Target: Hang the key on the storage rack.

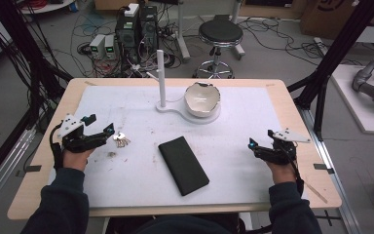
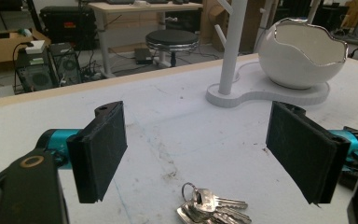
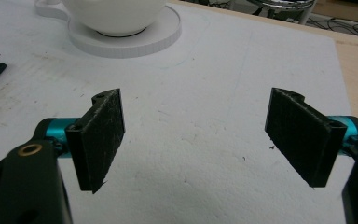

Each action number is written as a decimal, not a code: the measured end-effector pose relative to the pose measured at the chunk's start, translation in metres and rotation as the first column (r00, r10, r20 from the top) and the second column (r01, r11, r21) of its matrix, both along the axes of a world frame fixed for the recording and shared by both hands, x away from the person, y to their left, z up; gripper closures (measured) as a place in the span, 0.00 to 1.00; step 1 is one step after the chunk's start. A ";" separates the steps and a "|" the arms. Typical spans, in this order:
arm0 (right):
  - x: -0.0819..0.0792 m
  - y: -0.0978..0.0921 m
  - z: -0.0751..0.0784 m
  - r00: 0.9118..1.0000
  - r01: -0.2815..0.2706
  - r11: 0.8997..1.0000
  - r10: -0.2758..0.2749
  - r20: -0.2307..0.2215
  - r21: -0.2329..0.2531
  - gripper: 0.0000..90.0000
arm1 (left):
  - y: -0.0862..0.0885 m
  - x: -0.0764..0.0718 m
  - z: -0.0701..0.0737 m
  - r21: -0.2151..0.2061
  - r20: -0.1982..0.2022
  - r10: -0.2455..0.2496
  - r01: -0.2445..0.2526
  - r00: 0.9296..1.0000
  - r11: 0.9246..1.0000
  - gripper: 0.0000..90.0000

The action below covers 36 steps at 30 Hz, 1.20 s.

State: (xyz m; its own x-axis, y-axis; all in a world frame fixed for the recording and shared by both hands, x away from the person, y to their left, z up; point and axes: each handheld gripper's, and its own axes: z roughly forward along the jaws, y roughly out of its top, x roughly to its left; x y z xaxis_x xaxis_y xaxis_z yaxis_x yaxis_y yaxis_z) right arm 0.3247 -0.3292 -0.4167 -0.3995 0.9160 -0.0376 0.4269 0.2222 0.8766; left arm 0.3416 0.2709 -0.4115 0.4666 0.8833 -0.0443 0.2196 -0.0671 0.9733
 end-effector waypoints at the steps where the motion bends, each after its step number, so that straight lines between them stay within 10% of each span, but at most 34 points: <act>1: -0.001 -0.001 0.000 1.000 -0.001 1.000 0.001 -0.002 0.001 0.22 | -0.001 0.000 0.000 0.001 -0.002 -0.001 0.001 1.000 1.000 0.22; 21: -0.004 -0.003 0.001 1.000 0.009 1.000 -0.009 0.009 0.003 0.22 | -0.008 0.002 0.002 -0.011 -0.010 -0.009 0.009 1.000 1.000 0.22; 30: -0.006 0.001 0.003 1.000 0.001 1.000 -0.001 0.006 -0.012 0.23 | -0.011 0.008 -0.007 0.059 -0.131 -0.031 0.039 0.991 0.998 0.46; 36: -0.002 0.001 -0.001 1.000 -0.010 1.000 0.009 -0.009 -0.010 0.23 | -0.017 0.021 -0.022 0.096 -0.246 0.013 0.011 0.969 0.995 0.59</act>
State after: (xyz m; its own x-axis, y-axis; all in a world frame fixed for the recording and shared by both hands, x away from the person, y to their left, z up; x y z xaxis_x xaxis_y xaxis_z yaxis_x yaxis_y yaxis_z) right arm 0.3227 -0.3285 -0.4175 -0.4086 0.9117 -0.0428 0.4327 0.2347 0.8704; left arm 0.3628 0.2539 -0.4336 0.4508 0.8896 -0.0730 0.4517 -0.1568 0.8783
